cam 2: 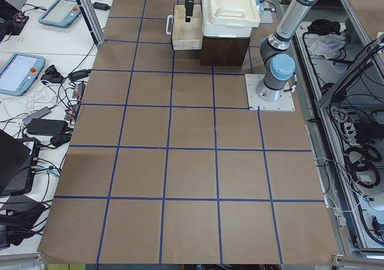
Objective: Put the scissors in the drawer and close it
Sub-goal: 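Lower the right gripper and close it on the scissors handle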
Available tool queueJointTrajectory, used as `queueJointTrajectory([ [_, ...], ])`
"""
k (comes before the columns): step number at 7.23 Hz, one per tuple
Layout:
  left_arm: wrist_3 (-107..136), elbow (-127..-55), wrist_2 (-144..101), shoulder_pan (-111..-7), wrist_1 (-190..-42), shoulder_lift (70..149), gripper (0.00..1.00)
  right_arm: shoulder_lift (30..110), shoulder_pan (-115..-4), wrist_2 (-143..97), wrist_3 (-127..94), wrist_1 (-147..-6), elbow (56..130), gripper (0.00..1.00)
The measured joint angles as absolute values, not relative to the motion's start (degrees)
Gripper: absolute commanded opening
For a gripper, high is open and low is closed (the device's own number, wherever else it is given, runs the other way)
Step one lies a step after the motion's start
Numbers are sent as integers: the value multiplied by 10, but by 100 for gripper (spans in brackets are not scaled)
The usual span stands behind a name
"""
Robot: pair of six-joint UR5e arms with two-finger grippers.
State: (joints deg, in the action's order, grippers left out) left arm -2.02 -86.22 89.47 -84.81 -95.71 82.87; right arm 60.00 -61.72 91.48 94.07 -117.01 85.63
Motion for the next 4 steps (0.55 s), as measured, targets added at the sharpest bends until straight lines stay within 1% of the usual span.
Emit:
queueJointTrajectory([
  [2,-20,-862,895,-848,-957,828,100,597,-605,872,1032,-1207,884,100],
  [4,-20,-862,895,-848,-957,828,100,584,-601,860,1068,-1241,892,100],
])
